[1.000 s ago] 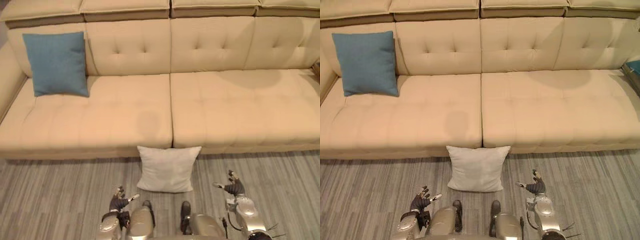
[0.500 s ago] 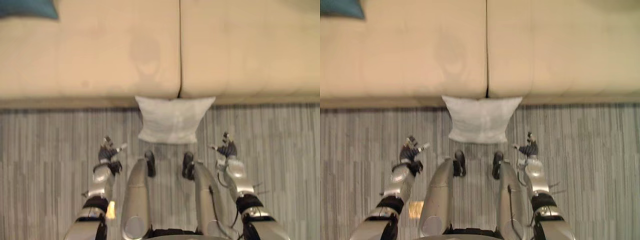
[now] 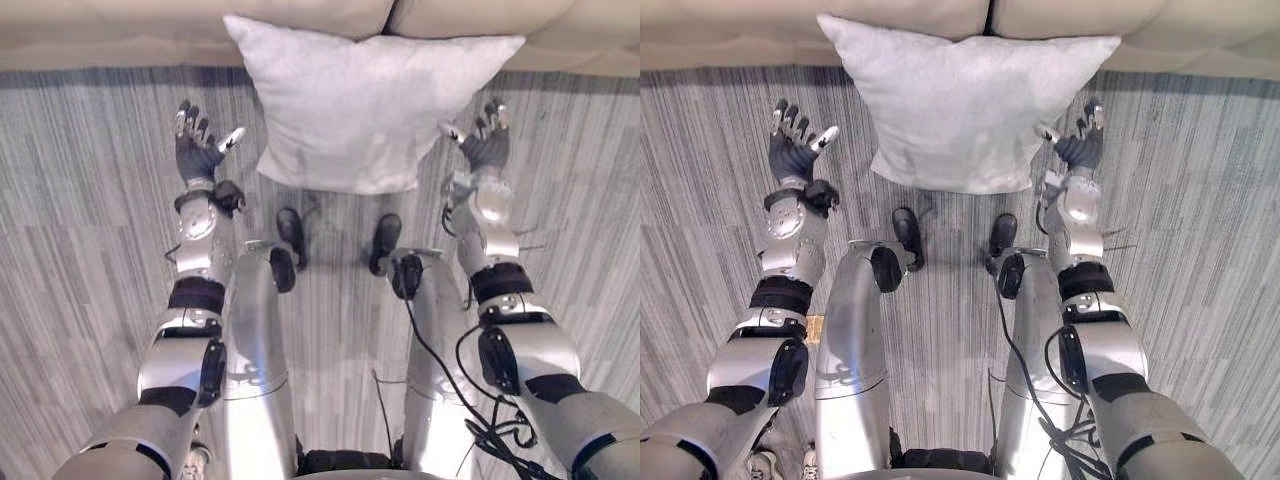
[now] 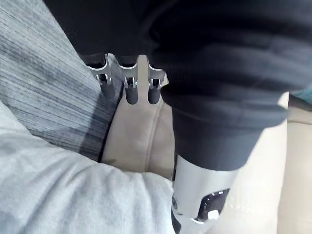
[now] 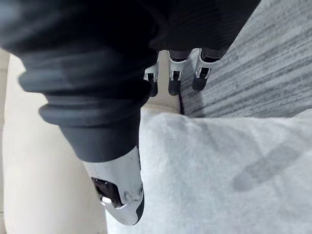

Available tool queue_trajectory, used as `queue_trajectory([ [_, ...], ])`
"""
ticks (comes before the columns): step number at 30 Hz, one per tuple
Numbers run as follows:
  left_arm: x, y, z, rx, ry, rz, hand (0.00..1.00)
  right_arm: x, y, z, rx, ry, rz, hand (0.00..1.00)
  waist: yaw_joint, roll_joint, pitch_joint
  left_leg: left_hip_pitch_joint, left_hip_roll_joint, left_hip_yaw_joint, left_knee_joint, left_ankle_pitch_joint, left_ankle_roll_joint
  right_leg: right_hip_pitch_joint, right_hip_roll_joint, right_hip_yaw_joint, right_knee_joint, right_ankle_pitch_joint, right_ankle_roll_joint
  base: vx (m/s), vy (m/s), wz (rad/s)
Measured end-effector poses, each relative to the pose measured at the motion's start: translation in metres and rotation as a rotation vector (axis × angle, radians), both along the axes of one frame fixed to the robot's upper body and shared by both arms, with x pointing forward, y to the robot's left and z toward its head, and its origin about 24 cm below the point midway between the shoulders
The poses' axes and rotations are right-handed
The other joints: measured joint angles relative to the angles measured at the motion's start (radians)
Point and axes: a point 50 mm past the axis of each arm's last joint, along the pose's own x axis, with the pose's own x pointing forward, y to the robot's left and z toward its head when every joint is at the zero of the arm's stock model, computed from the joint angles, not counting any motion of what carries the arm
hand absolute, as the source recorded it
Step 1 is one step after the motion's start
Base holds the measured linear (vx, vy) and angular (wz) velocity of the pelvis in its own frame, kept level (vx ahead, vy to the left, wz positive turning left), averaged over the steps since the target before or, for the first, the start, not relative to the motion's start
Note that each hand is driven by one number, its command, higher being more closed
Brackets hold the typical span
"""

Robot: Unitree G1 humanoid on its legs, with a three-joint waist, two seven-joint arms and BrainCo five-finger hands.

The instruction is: Pick up cushions and gather them together orderly.

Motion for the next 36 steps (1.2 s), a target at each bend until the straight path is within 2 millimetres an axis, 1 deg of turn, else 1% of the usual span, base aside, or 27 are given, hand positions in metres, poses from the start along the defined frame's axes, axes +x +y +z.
queue_trajectory([
  [2,0.002,-0.010,0.013,0.017,-0.031,-0.024,0.00,0.001,0.008,0.014,0.020,-0.034,0.013,0.00,0.000,0.000,0.000,-0.018,0.005,0.005,-0.004,0.007,-0.003,-0.018,-0.004,-0.005,-0.004,0.009,-0.012,-0.04,-0.006,0.04],
  [3,0.004,-0.020,0.030,0.018,-0.071,-0.041,1.00,0.001,0.019,0.027,0.057,-0.064,0.043,1.00,0.001,0.000,0.000,-0.038,0.016,0.009,-0.002,0.020,-0.012,-0.036,-0.004,-0.011,-0.004,0.013,-0.019,-0.02,0.015,-0.06],
  [4,0.004,-0.024,0.037,0.016,-0.088,-0.045,1.00,0.001,0.024,0.031,0.071,-0.072,0.055,1.00,-0.001,0.000,0.000,-0.046,0.016,0.008,0.000,0.024,-0.006,-0.043,-0.004,-0.012,-0.002,0.015,-0.022,0.00,0.028,-0.05],
  [6,0.005,-0.036,0.061,-0.002,-0.139,-0.053,1.00,0.001,0.037,0.042,0.114,-0.093,0.087,1.00,-0.021,0.000,0.002,-0.071,0.017,0.008,0.013,0.029,-0.006,-0.065,-0.007,-0.011,0.011,0.015,-0.022,0.02,0.036,0.02],
  [7,0.005,-0.037,0.064,-0.015,-0.137,-0.046,1.00,0.001,0.040,0.043,0.128,-0.093,0.099,1.00,-0.026,0.000,0.002,-0.074,0.017,0.008,0.015,0.029,-0.007,-0.068,-0.007,-0.011,0.014,0.014,-0.021,0.02,0.043,-0.01],
  [9,0.008,-0.037,0.066,-0.027,-0.117,-0.026,1.00,0.002,0.038,0.044,0.141,-0.090,0.095,1.00,-0.026,0.000,0.002,-0.077,0.017,0.012,0.015,0.029,-0.007,-0.074,-0.007,-0.007,0.016,0.014,-0.021,0.00,0.042,-0.01],
  [12,0.009,-0.029,0.068,-0.009,-0.106,-0.003,1.00,0.004,0.033,0.044,0.167,-0.085,0.093,1.00,-0.025,0.000,0.002,-0.077,0.016,0.017,0.010,0.029,-0.007,-0.083,-0.006,0.000,0.015,0.014,-0.021,-0.04,0.038,0.01],
  [14,0.009,-0.025,0.070,-0.002,-0.102,0.005,1.00,0.003,0.036,0.046,0.172,-0.097,0.112,1.00,-0.028,0.000,0.002,-0.078,0.016,0.018,0.000,0.032,-0.012,-0.087,-0.005,-0.001,0.007,0.014,-0.022,-0.06,0.038,-0.03],
  [15,0.009,-0.025,0.071,-0.002,-0.103,0.005,1.00,0.003,0.037,0.047,0.161,-0.101,0.116,1.00,-0.029,0.000,0.002,-0.078,0.016,0.019,-0.006,0.033,-0.013,-0.087,-0.005,-0.002,0.001,0.014,-0.022,-0.05,0.034,-0.01],
  [16,0.009,-0.025,0.071,-0.003,-0.105,0.004,1.00,0.003,0.038,0.050,0.162,-0.110,0.129,1.00,-0.030,0.000,0.002,-0.078,0.016,0.020,-0.020,0.038,-0.025,-0.087,-0.005,-0.006,-0.012,0.020,-0.025,-0.04,0.032,0.01],
  [17,0.009,-0.026,0.072,-0.001,-0.106,0.003,1.00,0.002,0.040,0.053,0.162,-0.117,0.137,1.00,-0.030,0.000,0.002,-0.078,0.016,0.019,-0.029,0.044,-0.027,-0.086,-0.005,-0.010,-0.021,0.029,-0.035,-0.03,0.032,0.02],
  [21,0.006,-0.030,0.077,0.009,-0.136,-0.007,1.00,0.001,0.045,0.057,0.148,-0.139,0.153,1.00,-0.030,0.000,0.002,-0.078,0.016,0.010,-0.029,0.053,-0.030,-0.080,-0.005,-0.019,-0.021,0.030,-0.037,0.00,0.008,0.01],
  [22,0.003,-0.034,0.081,0.015,-0.159,-0.015,1.00,-0.001,0.046,0.060,0.149,-0.157,0.159,1.00,-0.031,0.000,0.002,-0.072,0.016,0.009,-0.029,0.053,-0.030,-0.073,-0.005,-0.022,-0.021,0.030,-0.037,0.02,0.028,0.04],
  [23,0.002,-0.037,0.081,0.019,-0.165,-0.025,1.00,-0.003,0.046,0.060,0.150,-0.165,0.163,1.00,-0.036,0.000,0.002,-0.062,0.017,0.009,-0.029,0.053,-0.030,-0.063,-0.005,-0.023,-0.020,0.030,-0.037,0.03,0.028,0.03],
  [24,0.001,-0.040,0.077,0.019,-0.160,-0.031,1.00,-0.005,0.046,0.056,0.147,-0.168,0.167,1.00,-0.036,0.000,0.002,-0.043,0.017,0.010,-0.030,0.053,-0.030,-0.044,-0.006,-0.024,-0.022,0.030,-0.037,0.03,0.027,0.03],
  [26,-0.004,-0.038,0.060,0.006,-0.143,-0.023,1.00,-0.012,0.048,0.034,0.145,-0.156,0.186,1.00,-0.044,-0.003,0.000,0.045,0.017,0.009,-0.063,0.053,-0.030,0.047,-0.004,-0.033,-0.058,0.030,-0.037,0.01,0.020,0.04],
  [27,-0.006,-0.038,0.055,0.005,-0.142,-0.025,1.00,-0.014,0.049,0.030,0.153,-0.154,0.190,1.00,-0.046,-0.003,0.000,0.073,0.017,0.009,-0.075,0.053,-0.030,0.077,-0.002,-0.036,-0.074,0.030,-0.037,-0.04,0.003,0.02],
  [28,-0.010,-0.039,0.045,0.013,-0.138,-0.036,1.00,-0.018,0.048,0.018,0.167,-0.148,0.192,1.00,-0.048,-0.004,-0.002,0.139,0.017,0.010,-0.105,0.053,-0.030,0.145,0.003,-0.040,-0.107,0.030,-0.036,-0.04,-0.008,0.00],
  [30,-0.021,-0.045,0.034,0.016,-0.159,-0.063,1.00,-0.030,0.043,0.004,0.187,-0.173,0.185,1.00,-0.047,-0.006,-0.005,0.253,0.016,0.012,-0.168,0.056,-0.036,0.263,0.011,-0.049,-0.175,0.035,-0.027,-0.07,-0.024,0.03],
  [31,-0.024,-0.047,0.032,0.015,-0.171,-0.072,1.00,-0.033,0.041,0.001,0.190,-0.184,0.183,1.00,-0.048,-0.007,-0.006,0.285,0.015,0.013,-0.188,0.058,-0.041,0.296,0.012,-0.052,-0.196,0.037,-0.026,-0.07,-0.039,0.06],
  [32,-0.032,-0.051,0.029,0.018,-0.195,-0.094,1.00,-0.042,0.038,-0.004,0.199,-0.208,0.183,1.00,-0.049,-0.007,-0.006,0.352,0.013,0.017,-0.228,0.062,-0.045,0.364,0.014,-0.059,-0.238,0.042,-0.022,-0.02,-0.038,0.07],
  [34,-0.044,-0.059,0.014,0.011,-0.196,-0.132,1.00,-0.054,0.033,-0.020,0.199,-0.206,0.166,1.00,-0.046,-0.006,-0.016,0.473,0.012,0.028,-0.290,0.059,-0.041,0.487,0.014,-0.073,-0.306,0.045,-0.020,0.04,-0.031,0.02],
  [35,-0.052,-0.064,-0.007,-0.005,-0.163,-0.149,1.00,-0.062,0.031,-0.041,0.202,-0.167,0.148,1.00,-0.040,-0.012,-0.094,0.511,0.011,0.039,-0.334,0.061,-0.043,0.524,0.014,-0.079,-0.356,0.050,-0.013,0.10,-0.009,-0.05],
  [36,-0.056,-0.065,-0.014,-0.008,-0.153,-0.153,1.00,-0.066,0.031,-0.049,0.194,-0.151,0.141,1.00,-0.042,-0.013,-0.119,0.538,0.011,0.043,-0.353,0.069,-0.045,0.550,0.015,-0.081,-0.377,0.058,-0.019,0.18,0.012,-0.03],
])
